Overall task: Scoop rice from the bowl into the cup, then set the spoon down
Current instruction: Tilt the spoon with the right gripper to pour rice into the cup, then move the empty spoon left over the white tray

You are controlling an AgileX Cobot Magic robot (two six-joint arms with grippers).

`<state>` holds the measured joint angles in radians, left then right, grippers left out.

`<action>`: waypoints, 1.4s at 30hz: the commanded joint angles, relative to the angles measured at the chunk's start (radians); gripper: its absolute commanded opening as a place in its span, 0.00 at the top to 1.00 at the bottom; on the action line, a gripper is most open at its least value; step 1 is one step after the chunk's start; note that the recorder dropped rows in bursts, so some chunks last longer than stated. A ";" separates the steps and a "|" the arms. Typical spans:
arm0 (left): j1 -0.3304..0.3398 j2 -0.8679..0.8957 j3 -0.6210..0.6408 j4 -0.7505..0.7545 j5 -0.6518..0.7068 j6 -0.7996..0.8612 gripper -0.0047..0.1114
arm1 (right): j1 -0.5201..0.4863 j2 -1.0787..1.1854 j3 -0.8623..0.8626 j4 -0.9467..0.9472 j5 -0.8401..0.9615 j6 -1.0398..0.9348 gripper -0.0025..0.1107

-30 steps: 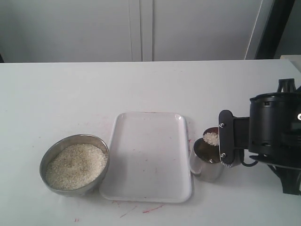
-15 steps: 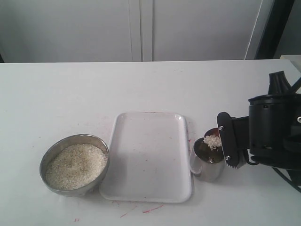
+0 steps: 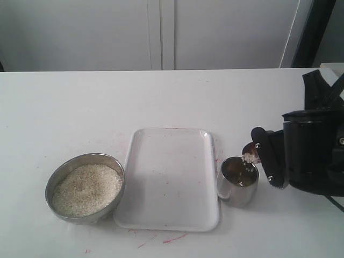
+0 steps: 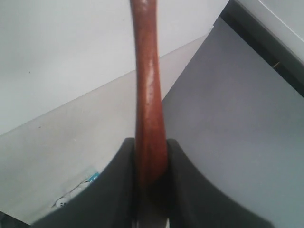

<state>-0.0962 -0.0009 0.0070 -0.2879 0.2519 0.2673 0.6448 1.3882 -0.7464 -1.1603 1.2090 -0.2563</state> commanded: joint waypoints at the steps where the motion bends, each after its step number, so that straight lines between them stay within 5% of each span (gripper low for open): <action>1: -0.007 0.001 -0.007 -0.011 0.003 -0.002 0.84 | -0.007 0.000 0.003 -0.034 0.012 -0.005 0.98; 42: -0.007 0.001 -0.007 -0.011 0.003 -0.002 0.84 | 0.053 0.000 0.003 -0.185 -0.026 -0.084 0.98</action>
<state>-0.0962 -0.0009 0.0070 -0.2879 0.2519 0.2673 0.6927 1.3898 -0.7464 -1.3293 1.1813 -0.3387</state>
